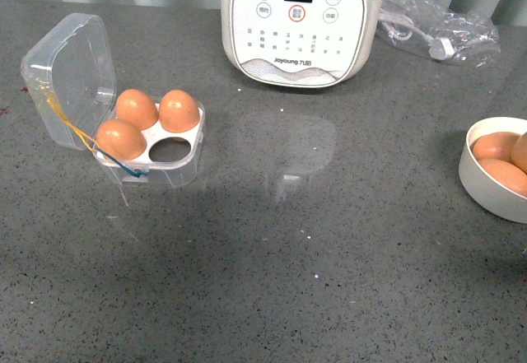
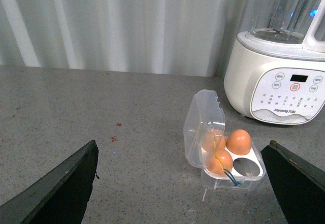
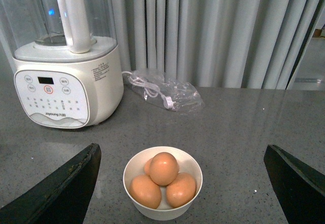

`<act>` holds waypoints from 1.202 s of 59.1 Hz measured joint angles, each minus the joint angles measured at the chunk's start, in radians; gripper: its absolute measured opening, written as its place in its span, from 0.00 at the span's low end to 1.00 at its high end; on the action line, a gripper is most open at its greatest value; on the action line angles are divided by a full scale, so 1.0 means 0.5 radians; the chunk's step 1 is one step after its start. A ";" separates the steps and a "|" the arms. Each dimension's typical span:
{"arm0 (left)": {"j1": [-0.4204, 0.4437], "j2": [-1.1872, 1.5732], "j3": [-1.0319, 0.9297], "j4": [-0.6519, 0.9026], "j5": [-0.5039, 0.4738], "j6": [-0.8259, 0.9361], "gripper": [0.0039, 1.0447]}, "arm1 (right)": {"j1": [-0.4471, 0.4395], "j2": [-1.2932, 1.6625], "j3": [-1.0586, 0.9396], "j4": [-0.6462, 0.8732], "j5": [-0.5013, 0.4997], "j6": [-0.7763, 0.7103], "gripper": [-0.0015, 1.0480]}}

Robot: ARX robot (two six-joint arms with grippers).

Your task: Put egg into box

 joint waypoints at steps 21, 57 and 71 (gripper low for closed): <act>0.000 -0.001 0.000 0.000 0.000 0.000 0.94 | 0.000 0.000 0.000 0.000 0.000 0.000 0.93; 0.000 0.000 0.000 0.000 0.000 0.000 0.94 | 0.001 0.000 0.000 0.000 0.000 0.000 0.93; 0.000 0.000 0.000 0.000 0.000 0.000 0.94 | 0.000 0.000 0.000 0.000 0.000 -0.001 0.93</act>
